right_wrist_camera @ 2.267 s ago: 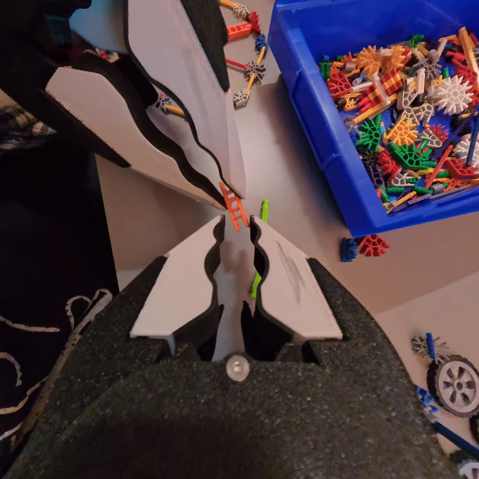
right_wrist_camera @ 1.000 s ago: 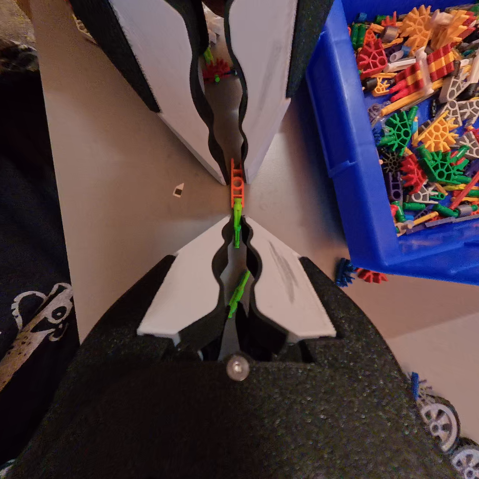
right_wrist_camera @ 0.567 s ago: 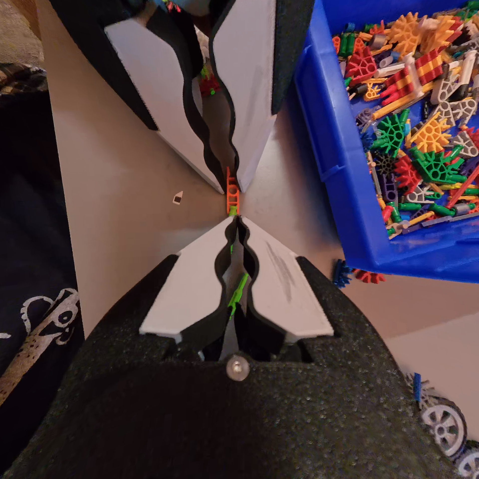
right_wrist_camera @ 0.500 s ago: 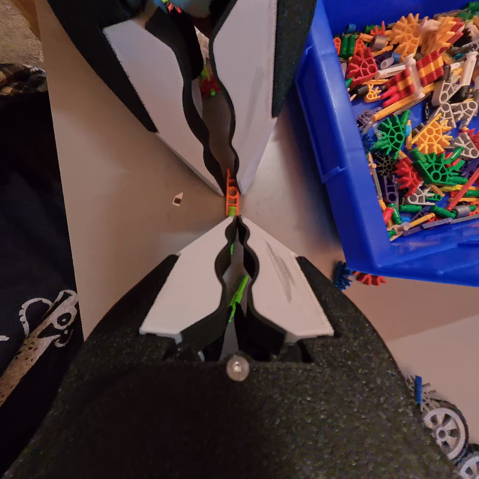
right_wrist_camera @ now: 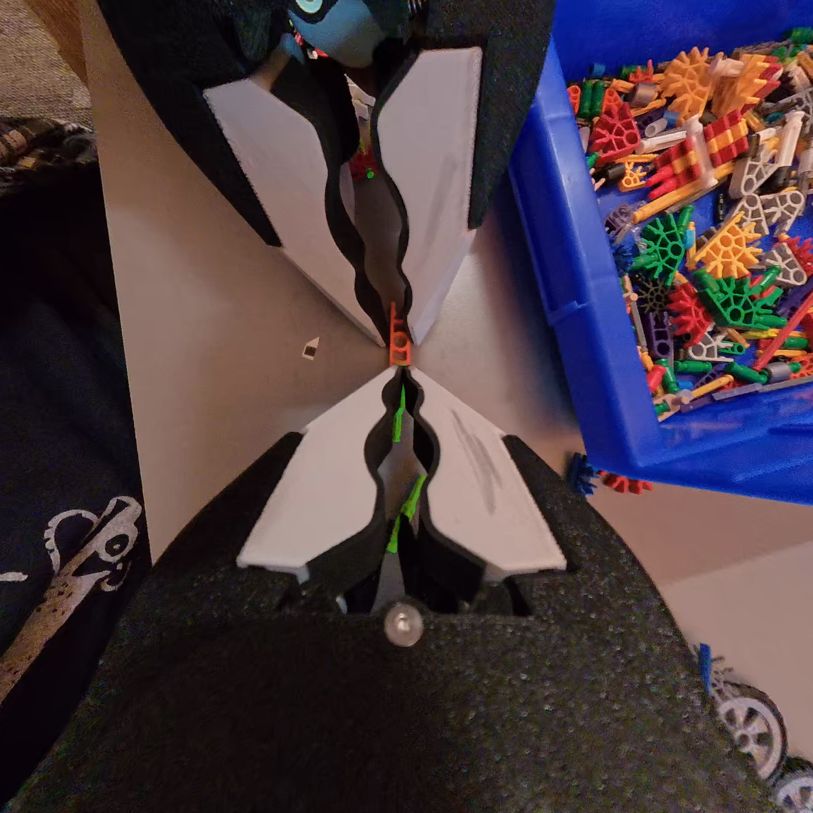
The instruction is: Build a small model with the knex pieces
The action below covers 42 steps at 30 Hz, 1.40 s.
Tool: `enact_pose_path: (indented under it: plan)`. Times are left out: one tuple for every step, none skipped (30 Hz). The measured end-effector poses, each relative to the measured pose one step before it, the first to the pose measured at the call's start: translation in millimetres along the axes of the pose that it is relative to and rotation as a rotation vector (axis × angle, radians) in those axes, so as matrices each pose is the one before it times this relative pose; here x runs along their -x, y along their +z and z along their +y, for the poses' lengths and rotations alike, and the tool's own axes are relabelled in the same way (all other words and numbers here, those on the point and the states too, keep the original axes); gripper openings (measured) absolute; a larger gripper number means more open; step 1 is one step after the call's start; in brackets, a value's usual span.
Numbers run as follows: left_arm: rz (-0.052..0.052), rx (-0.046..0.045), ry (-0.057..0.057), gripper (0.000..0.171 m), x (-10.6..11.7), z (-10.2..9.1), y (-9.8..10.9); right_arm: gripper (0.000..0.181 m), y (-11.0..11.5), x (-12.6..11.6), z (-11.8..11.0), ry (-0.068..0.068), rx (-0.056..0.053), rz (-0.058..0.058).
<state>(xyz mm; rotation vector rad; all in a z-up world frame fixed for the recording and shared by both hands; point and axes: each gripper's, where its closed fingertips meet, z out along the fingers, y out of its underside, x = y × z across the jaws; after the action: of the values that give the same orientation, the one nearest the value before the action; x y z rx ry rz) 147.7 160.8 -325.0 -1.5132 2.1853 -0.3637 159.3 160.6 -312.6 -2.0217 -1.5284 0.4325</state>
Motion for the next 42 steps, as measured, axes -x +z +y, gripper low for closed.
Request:
enact_pose_path:
  plan:
    - [0.0007, 0.00076, 0.0011, 0.009, -0.08, -0.01, -0.01, 0.0, 1.48, 0.42, 0.39, 0.0005, 0.0033, -0.0033]
    - [0.0001, 0.00081, 0.0015, 0.009, 0.0, 0.08, -0.06, 0.0, 1.64, 0.06, 1.02, 0.0011, 0.0069, -0.0014]
    - [0.0, 0.00054, 0.0004, 0.009, -0.06, 0.04, -0.04, 0.0, 0.57, 0.42, -0.67, 0.0026, -0.0024, -0.0035]
    - [-0.0004, 0.00015, 0.0002, 0.009, -0.02, -0.02, -0.01, 0.0, 0.16, 0.37, -0.08, 0.0022, 0.0022, -0.0034]
    - [-0.0003, -0.0001, -0.0008, 0.009, -0.02, 0.02, -0.13, 0.0, 0.07, 0.57, 0.16, -0.0053, 0.0042, -0.0003]
    - [-0.0008, -0.00074, -0.0002, 0.009, -0.06, 0.02, -0.05, 0.0, 0.21, 0.25, 0.13, -0.008, 0.0022, 0.0056]
    - [-0.0006, -0.00172, 0.0001, 0.009, 0.01, 0.0, -0.03, 0.0, 0.1, 0.23, 0.34, 0.0068, 0.0021, -0.0008]
    - [0.0012, -0.0026, -0.0025, 0.009, -0.13, -0.06, -0.04, 0.0, 0.09, 0.26, 0.39, 0.0106, 0.0044, -0.006]
    - [0.0014, -0.00174, -0.0021, 0.009, -0.12, 0.03, 0.03, 0.0, -0.02, 0.21, 0.28, 0.0023, 0.0043, -0.0054]
    - [0.0001, -0.00056, 0.0012, 0.009, -0.08, 0.05, -0.07, 0.0, 0.1, 0.24, 0.27, 0.0091, 0.0064, -0.0088]
    - [0.0005, -0.00021, 0.0004, 0.009, -0.03, -0.08, -0.07, 0.0, 0.27, 0.14, -0.11, 0.003, 0.0044, -0.0087]
    - [0.0008, 0.00027, -0.0001, 0.009, -0.02, 0.07, -0.02, 0.0, 0.17, 0.21, 0.36, 0.0064, 0.0, -0.0129]
    - [-0.0005, 0.00046, 0.0007, 0.009, -0.07, -0.01, -0.04, 0.0, 0.06, 0.15, 0.33, 0.0104, 0.0005, -0.0141]
    - [-0.0006, -0.00076, 0.001, 0.009, 0.0, 0.02, -0.05, 0.0, 0.11, 0.18, 0.37, 0.0091, 0.0093, -0.0075]
    - [0.0008, -0.00279, -0.0018, 0.009, -0.14, -0.07, 0.05, 0.0, 0.08, 0.07, 0.13, 0.0001, 0.016, 0.0042]
    - [-0.0001, -0.01137, 0.002, 0.007, -0.02, -0.81, -0.03, 0.0, 0.1, -0.06, 0.02, -0.0053, 0.0215, 0.0114]
    - [-0.0036, -0.01593, 0.0096, 0.009, -0.11, 0.86, -0.13, 0.0, -0.1, 0.11, -0.02, -0.0102, 0.0215, 0.0045]
    - [0.0, -0.0147, -0.0112, 0.009, -0.19, 0.32, -0.09, 0.0, 0.09, 0.01, -0.08, 0.0008, 0.0186, -0.0042]
    - [-0.0071, -0.0095, -0.0017, 0.009, -0.1, -0.16, -0.06, 0.0, 0.35, -0.02, -0.43, -0.0072, 0.0097, -0.0004]
    - [-0.0004, -0.00599, -0.0082, 0.009, -1.03, 0.21, 0.0, 0.0, 1.69, -0.41, -0.77, -0.004, -0.0014, 0.0023]
    - [-0.001, -0.00909, -0.0144, 0.009, 0.02, -1.01, -0.15, 0.0, 0.45, -0.03, 0.95, 0.0021, 0.0062, -0.0023]
    - [-0.0084, -0.00669, 0.0184, 0.009, 0.02, -0.05, -0.14, 0.0, 0.13, 0.07, -0.25, -0.0062, 0.0039, 0.0102]
    - [-0.0039, -0.00047, 0.003, 0.009, -0.09, 0.47, -0.06, 0.0, -0.01, -0.16, 0.18, -0.0065, 0.0044, 0.008]
    - [0.0055, 0.0005, -0.0124, 0.009, -0.02, -0.24, 0.0, 0.0, 0.13, -0.02, 0.26, 0.0051, -0.0002, -0.0051]
    - [0.0022, 0.00068, 0.0047, 0.009, 0.02, -0.2, -0.1, 0.0, -0.01, -0.19, -0.21, -0.001, -0.0031, -0.0021]
    - [0.0051, 0.00108, -0.0004, 0.009, 0.11, 0.17, -0.11, 0.0, 0.05, -0.44, -0.53, 0.0019, -0.0042, 0.0007]
    - [0.0106, -0.00345, -0.0142, 0.009, 0.18, -0.13, -0.04, 0.0, -0.16, 0.04, -0.41, 0.0231, -0.0116, -0.0138]
    - [-0.0066, -0.00033, -0.0064, 0.01, 2.42, 0.74, -0.38, 0.0, -1.53, -0.94, 0.6, 0.0418, -0.0143, -0.0197]
    - [-0.0185, 0.00003, 0.0036, 0.011, 2.92, 0.71, -1.2, 0.0, -3.41, -5.77, 1.65, 0.0291, -0.0085, 0.0195]
    - [-0.001, -0.01247, -0.0066, 0.017, -0.32, -1.76, -2.44, 0.0, -6.16, -5.41, -0.05, -0.0016, -0.0194, 0.0396]
    - [0.0059, -0.01757, -0.0188, 0.024, -1.34, -3.09, -3.49, 0.002, -8.49, 0.45, -1.73, 0.0033, -0.0265, 0.0057]
    - [-0.0114, -0.01405, -0.0092, 0.024, 0.66, -2.3, -4.5, 0.002, -10.11, 2.1, -4.66, 0.0094, -0.0417, -0.0066]
    - [-0.0193, -0.00641, 0.0005, 0.024, 1.25, -0.42, -5.13, 0.0, -9.69, 0.34, -5.09, 0.0097, -0.0408, 0.0029]
    - [-0.016, 0.00268, -0.0071, 0.024, 1.16, 1.52, -5.05, 0.0, -7.22, -1.32, -0.43, 0.0114, -0.0087, 0.0094]
    - [-0.016, 0.00042, -0.0077, 0.024, 0.76, 1.51, -6.01, 0.001, -5.65, -2.75, 1.41, 0.0119, 0.001, 0.0138]
    - [-0.0334, -0.00347, -0.0061, 0.024, 2.82, 1.39, -7.85, 0.002, -5.34, -1.36, -1.95, 0.0108, -0.0215, 0.0059]
    - [-0.0362, -0.00417, -0.013, 0.025, 3.48, 1.94, -9.24, 0.002, -4.44, -0.82, -2.91, 0.011, -0.0246, 0.0058]
    - [-0.0382, -0.00774, -0.017, 0.025, 4.18, 2.23, -10.62, 0.004, -3.29, -2.82, -1.83, -0.0007, -0.0081, 0.0312]
    - [-0.0497, -0.01694, -0.0132, 0.026, 6.16, 1.43, -11.66, 0.012, -2.61, -3.8, -4.54, -0.0085, -0.0161, 0.0463]
    - [-0.0489, -0.02428, -0.0182, 0.028, 7.15, 0.77, -11.93, 0.02, -2.12, -2.56, -7.48, -0.0029, -0.03, 0.0392]
    - [-0.0348, -0.0245, -0.0186, 0.031, 6.16, 0.95, -11.51, 0.02, -1.54, -1.08, -8.19, -0.0005, -0.0334, 0.025]
    - [-0.0501, -0.01764, -0.0052, 0.033, 8.95, 1.68, -10.98, 0.021, -0.6, -3.1, -7.37, 0.0002, -0.0296, 0.0331]
